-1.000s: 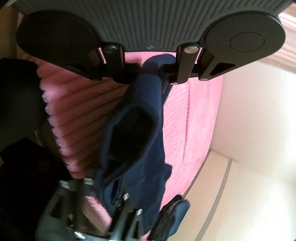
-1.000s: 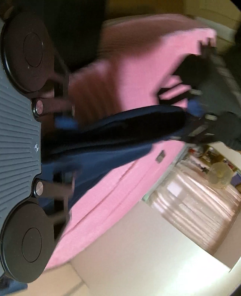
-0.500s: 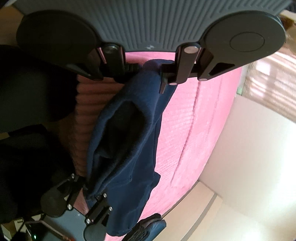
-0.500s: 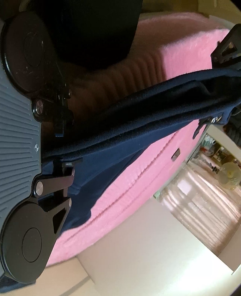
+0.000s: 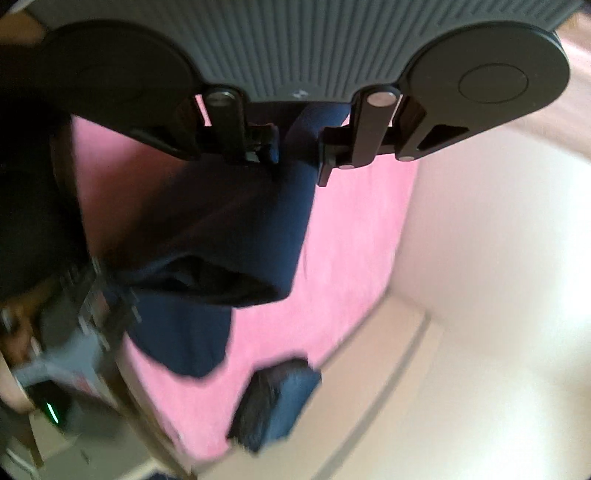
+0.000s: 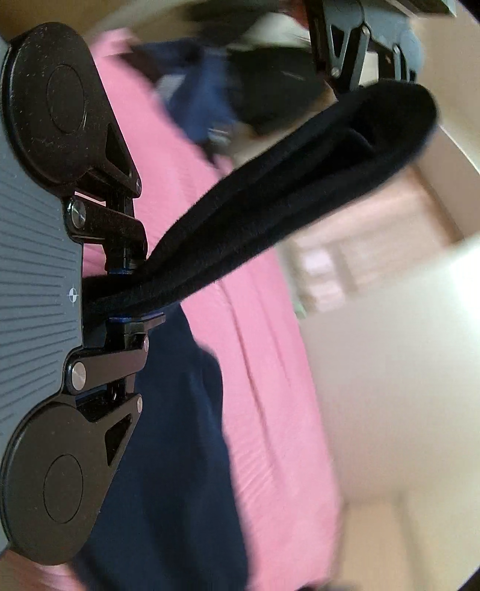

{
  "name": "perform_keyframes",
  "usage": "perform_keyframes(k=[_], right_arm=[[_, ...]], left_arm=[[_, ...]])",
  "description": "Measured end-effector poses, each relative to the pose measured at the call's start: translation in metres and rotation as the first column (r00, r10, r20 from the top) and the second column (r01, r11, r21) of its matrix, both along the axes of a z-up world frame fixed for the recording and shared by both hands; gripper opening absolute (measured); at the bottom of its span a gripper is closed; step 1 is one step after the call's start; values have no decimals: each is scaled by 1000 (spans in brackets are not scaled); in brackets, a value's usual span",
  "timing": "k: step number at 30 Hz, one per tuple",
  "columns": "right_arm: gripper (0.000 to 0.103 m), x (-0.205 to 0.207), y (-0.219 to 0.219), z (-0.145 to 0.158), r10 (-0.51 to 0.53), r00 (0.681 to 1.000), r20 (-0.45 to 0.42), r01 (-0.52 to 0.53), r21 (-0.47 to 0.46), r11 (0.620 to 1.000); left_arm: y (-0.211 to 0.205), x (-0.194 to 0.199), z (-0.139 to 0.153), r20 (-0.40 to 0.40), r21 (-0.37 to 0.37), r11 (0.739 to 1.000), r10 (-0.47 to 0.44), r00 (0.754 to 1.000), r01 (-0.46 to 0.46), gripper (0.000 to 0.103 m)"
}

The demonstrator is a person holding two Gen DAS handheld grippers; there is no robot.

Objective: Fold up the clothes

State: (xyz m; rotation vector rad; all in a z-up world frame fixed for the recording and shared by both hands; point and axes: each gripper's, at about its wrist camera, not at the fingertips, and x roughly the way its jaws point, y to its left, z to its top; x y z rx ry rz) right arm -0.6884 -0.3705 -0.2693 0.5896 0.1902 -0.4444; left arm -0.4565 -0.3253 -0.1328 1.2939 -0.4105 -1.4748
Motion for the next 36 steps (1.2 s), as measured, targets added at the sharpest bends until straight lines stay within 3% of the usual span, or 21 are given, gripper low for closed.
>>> perform_keyframes(k=[2,4,8,11,12,14,15,19,23,26,29,31,34,36], right_arm=[[18,-21,-23,-15,-105,992,64,95,140,986],[18,-35,-39,-37,-191,979,73,170,232,958],[18,-51,-51,-50,-238,969,58,212,292,933],[19,-63,-59,-58,-267,963,46,238,330,914],[22,-65,-61,-55,-255,966,42,229,323,918],[62,-70,-59,-48,-250,968,35,228,301,926],[67,-75,-59,-46,-258,965,48,232,301,925],[68,-106,-69,-42,-354,932,81,306,349,886],[68,-128,-81,-20,-463,885,51,438,251,863],[68,-120,-96,11,-425,904,51,417,120,901],[68,-103,-116,20,-402,915,-32,402,19,915],[68,-92,-130,26,-391,916,-93,389,-45,920],[65,-80,-140,-8,-386,894,-229,393,-19,919],[61,-78,-144,-18,-377,889,-262,378,-48,925]], left_arm=[[-40,-28,6,-24,-35,997,-63,998,62,30],[-82,-53,3,-86,-44,992,-120,989,116,51],[-136,-78,-24,-185,-14,989,-147,972,147,51],[-132,-64,-66,-230,58,992,-92,969,108,51],[-132,-57,-80,-243,90,993,-59,968,83,51],[-134,-45,-105,-264,155,988,15,964,27,51],[-130,-38,-116,-268,185,983,50,962,1,51],[-117,-10,-154,-297,271,958,172,939,-90,51],[-113,10,-167,-375,293,947,238,896,-129,48],[-107,14,-151,-465,229,965,226,856,-130,43],[-115,24,-139,-536,195,969,234,811,-151,42],[-129,31,-139,-573,213,962,264,776,-170,36],[-151,50,-158,-599,307,925,370,710,-223,31],[-160,58,-178,-593,355,905,412,692,-235,29]])
